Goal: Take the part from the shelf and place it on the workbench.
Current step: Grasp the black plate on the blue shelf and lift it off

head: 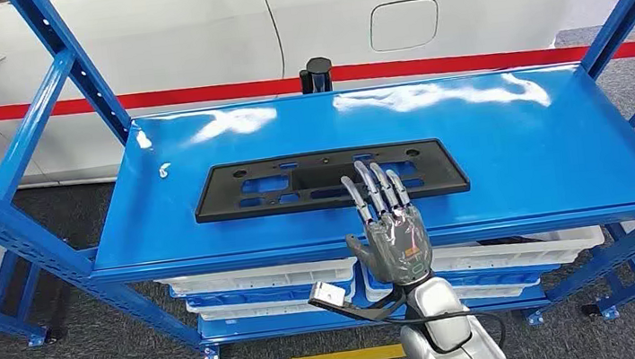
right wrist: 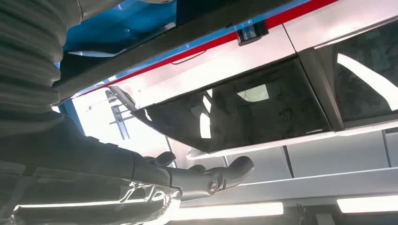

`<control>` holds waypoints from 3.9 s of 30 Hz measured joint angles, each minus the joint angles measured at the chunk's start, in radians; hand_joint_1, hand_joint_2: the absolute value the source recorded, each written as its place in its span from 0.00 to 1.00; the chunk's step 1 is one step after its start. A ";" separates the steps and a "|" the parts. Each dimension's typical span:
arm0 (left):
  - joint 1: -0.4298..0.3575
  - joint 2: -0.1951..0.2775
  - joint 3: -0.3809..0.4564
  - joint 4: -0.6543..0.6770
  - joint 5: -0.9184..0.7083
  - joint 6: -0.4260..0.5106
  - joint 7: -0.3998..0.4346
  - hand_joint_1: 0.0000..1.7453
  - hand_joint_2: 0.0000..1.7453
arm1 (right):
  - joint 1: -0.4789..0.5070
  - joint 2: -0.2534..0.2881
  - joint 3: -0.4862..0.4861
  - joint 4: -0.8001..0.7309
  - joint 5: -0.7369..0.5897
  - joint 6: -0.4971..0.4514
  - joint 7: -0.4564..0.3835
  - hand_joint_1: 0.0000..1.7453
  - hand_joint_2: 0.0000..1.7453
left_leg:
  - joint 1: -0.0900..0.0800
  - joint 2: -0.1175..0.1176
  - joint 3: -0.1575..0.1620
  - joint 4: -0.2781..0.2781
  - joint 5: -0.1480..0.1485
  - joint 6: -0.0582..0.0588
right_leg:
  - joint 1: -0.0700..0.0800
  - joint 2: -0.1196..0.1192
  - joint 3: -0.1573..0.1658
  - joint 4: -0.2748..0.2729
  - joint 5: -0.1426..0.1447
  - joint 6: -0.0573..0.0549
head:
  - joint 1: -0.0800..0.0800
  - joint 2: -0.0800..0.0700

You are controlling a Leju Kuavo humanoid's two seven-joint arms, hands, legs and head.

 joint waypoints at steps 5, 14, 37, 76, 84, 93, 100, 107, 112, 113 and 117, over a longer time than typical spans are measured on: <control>0.000 0.001 -0.001 0.000 0.000 0.000 0.000 0.00 0.00 | 0.003 0.000 0.004 -0.010 0.000 0.000 0.000 0.00 1.00 | 0.000 0.000 0.000 0.000 0.000 0.000 | 0.000 0.000 0.000 0.000 0.000 0.000 | 0.000 0.000; 0.000 0.001 -0.002 0.000 0.000 0.000 0.001 0.00 0.00 | 0.007 0.000 0.005 -0.019 0.000 0.000 0.001 0.00 1.00 | 0.000 0.000 0.000 0.000 0.000 0.000 | 0.000 0.000 0.000 0.000 0.000 0.000 | 0.000 0.000; -0.001 0.001 -0.028 0.000 0.011 0.007 -0.003 0.00 0.00 | -0.113 -0.027 -0.068 0.143 -0.046 0.000 0.095 0.00 1.00 | 0.000 0.000 0.001 0.000 0.000 0.000 | 0.000 0.000 0.001 0.000 0.000 0.000 | 0.000 0.000; -0.015 -0.001 -0.072 0.000 0.003 0.020 -0.001 0.00 0.00 | -0.302 -0.038 -0.101 0.462 0.030 0.000 0.192 0.76 1.00 | 0.000 0.002 0.003 0.000 0.000 0.000 | 0.000 0.001 0.003 0.000 0.000 0.000 | 0.000 0.000; -0.015 -0.001 -0.073 0.000 0.003 0.020 -0.001 0.00 0.00 | -0.304 -0.038 -0.101 0.465 0.030 0.000 0.191 0.76 1.00 | 0.000 0.002 0.003 0.000 0.000 0.000 | 0.000 0.001 0.003 0.000 0.000 0.000 | 0.000 0.000; -0.015 -0.001 -0.076 0.000 0.003 0.020 -0.002 0.00 0.00 | -0.308 -0.039 -0.099 0.465 0.031 0.000 0.191 0.82 1.00 | 0.000 0.002 0.003 0.000 0.000 0.000 | 0.000 0.001 0.003 0.000 0.000 0.000 | 0.000 0.000; -0.015 -0.001 -0.078 0.000 0.003 0.018 -0.007 0.00 0.00 | -0.308 -0.040 -0.099 0.465 0.031 0.000 0.190 0.93 1.00 | 0.000 0.002 0.004 0.000 0.000 0.000 | 0.000 0.001 0.003 0.000 0.000 0.000 | 0.000 0.000; -0.015 -0.001 -0.079 0.000 0.009 0.015 -0.012 0.00 0.25 | -0.305 -0.042 -0.099 0.459 0.034 0.000 0.188 0.99 1.00 | 0.000 0.002 0.004 0.000 0.000 0.000 | 0.000 0.001 0.004 0.000 0.000 0.000 | 0.000 0.000; -0.015 0.000 -0.087 0.000 0.008 0.008 -0.019 0.00 1.00 | -0.295 -0.047 -0.099 0.437 0.031 0.000 0.180 0.99 1.00 | 0.000 0.002 0.004 0.000 0.000 0.000 | 0.000 0.001 0.004 0.000 0.000 0.000 | 0.000 0.000; -0.015 0.000 -0.090 0.000 0.006 0.011 -0.019 0.00 1.00 | -0.293 -0.048 -0.099 0.431 0.030 0.000 0.177 0.99 1.00 | 0.000 0.002 0.004 0.000 0.000 0.000 | 0.000 0.001 0.004 0.000 0.000 0.000 | 0.000 0.000; -0.015 0.001 -0.098 0.000 0.001 0.045 -0.020 0.00 1.00 | -0.278 -0.051 -0.104 0.400 0.028 0.000 0.163 0.99 1.00 | 0.000 0.002 0.004 0.000 0.000 0.000 | 0.000 0.001 0.003 0.000 0.000 0.000 | 0.000 0.000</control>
